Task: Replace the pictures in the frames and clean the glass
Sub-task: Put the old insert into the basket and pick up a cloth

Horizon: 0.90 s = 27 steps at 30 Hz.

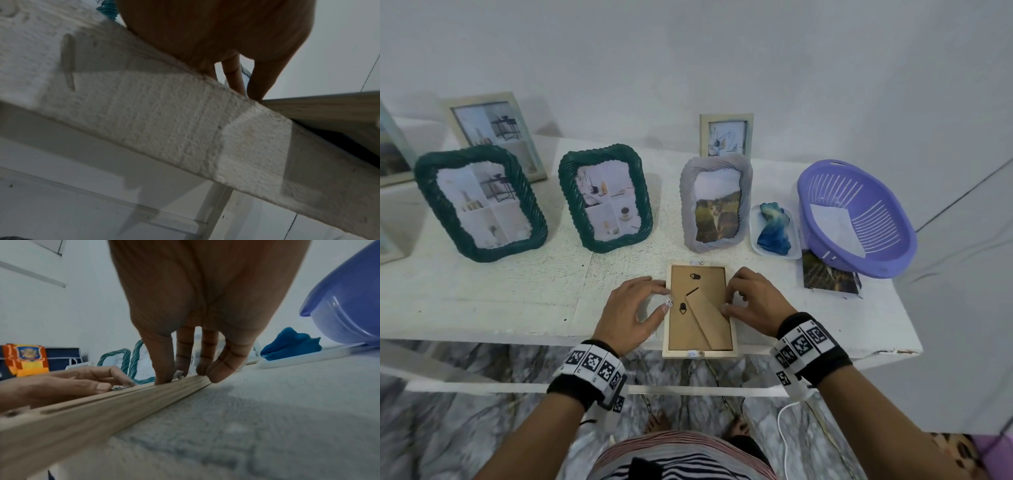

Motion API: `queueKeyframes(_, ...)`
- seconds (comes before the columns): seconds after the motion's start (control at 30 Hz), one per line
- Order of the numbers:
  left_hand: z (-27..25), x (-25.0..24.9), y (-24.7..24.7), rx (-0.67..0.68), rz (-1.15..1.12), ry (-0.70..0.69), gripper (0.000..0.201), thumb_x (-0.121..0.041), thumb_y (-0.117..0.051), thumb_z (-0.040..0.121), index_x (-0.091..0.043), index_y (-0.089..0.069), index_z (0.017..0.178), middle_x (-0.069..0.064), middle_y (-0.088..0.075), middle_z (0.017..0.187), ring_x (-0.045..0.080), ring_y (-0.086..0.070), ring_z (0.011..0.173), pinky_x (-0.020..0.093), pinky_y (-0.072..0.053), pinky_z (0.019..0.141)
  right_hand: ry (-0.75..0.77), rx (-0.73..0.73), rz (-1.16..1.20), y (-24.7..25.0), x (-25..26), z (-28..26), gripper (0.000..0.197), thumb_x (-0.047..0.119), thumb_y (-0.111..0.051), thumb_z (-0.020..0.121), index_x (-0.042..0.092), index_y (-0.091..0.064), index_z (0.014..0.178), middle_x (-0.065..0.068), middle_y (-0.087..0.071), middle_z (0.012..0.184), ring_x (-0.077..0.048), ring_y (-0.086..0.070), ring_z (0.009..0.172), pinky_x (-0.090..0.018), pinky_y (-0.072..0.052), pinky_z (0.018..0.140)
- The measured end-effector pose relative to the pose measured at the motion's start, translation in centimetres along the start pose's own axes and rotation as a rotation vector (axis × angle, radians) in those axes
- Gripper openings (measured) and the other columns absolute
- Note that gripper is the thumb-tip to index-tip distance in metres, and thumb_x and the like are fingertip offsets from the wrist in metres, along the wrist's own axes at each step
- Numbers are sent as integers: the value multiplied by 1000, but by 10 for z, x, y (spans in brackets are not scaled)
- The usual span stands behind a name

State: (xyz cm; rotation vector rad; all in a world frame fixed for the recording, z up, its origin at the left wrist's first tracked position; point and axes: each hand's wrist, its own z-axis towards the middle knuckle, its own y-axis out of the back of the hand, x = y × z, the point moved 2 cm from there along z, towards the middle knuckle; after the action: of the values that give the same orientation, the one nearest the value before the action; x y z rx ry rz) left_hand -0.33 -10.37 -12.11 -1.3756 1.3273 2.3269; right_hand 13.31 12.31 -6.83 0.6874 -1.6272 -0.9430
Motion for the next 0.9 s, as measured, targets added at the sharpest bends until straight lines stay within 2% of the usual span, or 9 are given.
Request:
queueKeyframes(0.1,0,0,0,11,3,10,30,-56,-52,86,-44,-63,112,-29,-56,122,7,-43,129,49,-35,107,-30,2,51,0,1,0,16,29,-74,79,17,-63,81,-1,-53,91,-16,-50,78,-27,-43,72)
queueKeyframes(0.17,1,-1,0,13,19,4,34,-56,-51,87,-42,-66,113,-25,-58,123,10,-44,129,50,-36,106,-26,-8,49,-1,0,-2,16,30,-73,80,18,-63,82,0,-54,89,-16,-50,79,-28,-44,72)
queueKeyframes(0.27,1,-2,-2,14,45,2,38,-59,-53,85,-39,-69,113,-19,-60,124,12,-46,127,49,-37,105,-16,-35,34,-5,-4,-4,15,33,-72,81,21,-63,84,2,-54,90,-14,-49,80,-24,-40,72)
queueKeyframes(0.43,4,-6,-8,-32,28,-15,29,-53,-56,84,-38,-74,103,-12,-62,115,13,-52,116,47,-41,99,-21,-58,24,-7,-3,-5,15,31,-72,82,18,-65,87,3,-54,93,-15,-48,84,-22,-33,73)
queueKeyframes(0.53,3,-6,-10,-54,-3,-19,27,-51,-58,84,-37,-76,99,-12,-62,113,10,-53,113,43,-42,98,-25,-69,17,-8,-3,-7,16,32,-71,83,18,-65,88,3,-54,94,-16,-48,85,-22,-32,73)
queueKeyframes(0.77,4,-5,-9,-48,-34,9,27,-54,-56,83,-41,-75,97,-15,-60,116,10,-49,117,44,-37,102,-13,-26,-82,-4,3,-6,18,36,-66,85,19,-64,92,1,-55,98,-20,-47,91,-27,-38,77)
queueKeyframes(0.9,4,-3,-10,-42,-20,22,24,-54,-57,83,-42,-73,97,-15,-61,116,14,-52,119,49,-38,102,6,-112,-167,3,16,7,26,33,-62,86,15,-62,105,-5,-54,104,-23,-46,93,-31,-40,75)
